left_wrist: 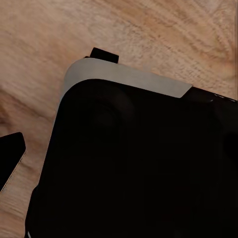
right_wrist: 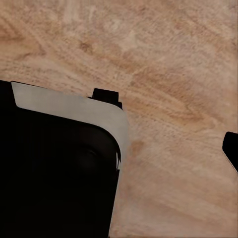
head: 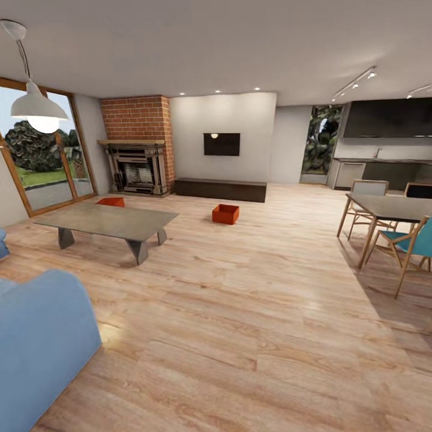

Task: Move the two storage containers from the living room to the garage. In the garage, place one container on the floor and stack the other container on top of it (either order is fine).

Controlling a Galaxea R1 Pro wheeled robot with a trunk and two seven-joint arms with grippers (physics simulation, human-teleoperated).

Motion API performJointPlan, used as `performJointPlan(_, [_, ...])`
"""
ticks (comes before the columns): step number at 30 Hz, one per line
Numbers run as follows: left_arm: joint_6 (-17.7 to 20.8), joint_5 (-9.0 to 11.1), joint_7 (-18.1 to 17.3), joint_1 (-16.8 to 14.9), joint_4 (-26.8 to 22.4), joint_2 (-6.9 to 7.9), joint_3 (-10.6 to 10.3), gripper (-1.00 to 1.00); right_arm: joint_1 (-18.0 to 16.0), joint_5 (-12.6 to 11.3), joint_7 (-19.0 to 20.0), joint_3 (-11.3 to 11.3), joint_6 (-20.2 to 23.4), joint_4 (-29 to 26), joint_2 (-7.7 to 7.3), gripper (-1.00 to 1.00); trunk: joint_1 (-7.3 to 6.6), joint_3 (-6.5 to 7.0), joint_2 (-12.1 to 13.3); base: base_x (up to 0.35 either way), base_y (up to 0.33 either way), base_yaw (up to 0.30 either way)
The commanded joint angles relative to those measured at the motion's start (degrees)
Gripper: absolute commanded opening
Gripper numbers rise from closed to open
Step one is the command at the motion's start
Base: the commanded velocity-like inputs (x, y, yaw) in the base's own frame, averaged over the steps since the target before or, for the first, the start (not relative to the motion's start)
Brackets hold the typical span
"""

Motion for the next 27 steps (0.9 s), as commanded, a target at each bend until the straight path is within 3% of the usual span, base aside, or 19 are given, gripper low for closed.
performJointPlan(1, [0.32, 0.32, 0.02, 0.0, -0.11, 0.0, 0.03, 1.0, -0.07, -0.61, 0.19, 0.46, -0.34, 0.14, 0.01, 1.0, 0.03, -0.06, -0.03, 0.322, 0.092, 0.0])
performJointPlan(27, [0.32, 0.31, 0.02, 0.0, -0.11, -0.08, -0.05, 1.0, -0.07, -0.58, 0.19, 0.55, -0.34, 0.17, 0.01, 1.0, 0.03, -0.06, -0.03, 0.322, 0.056, 0.0])
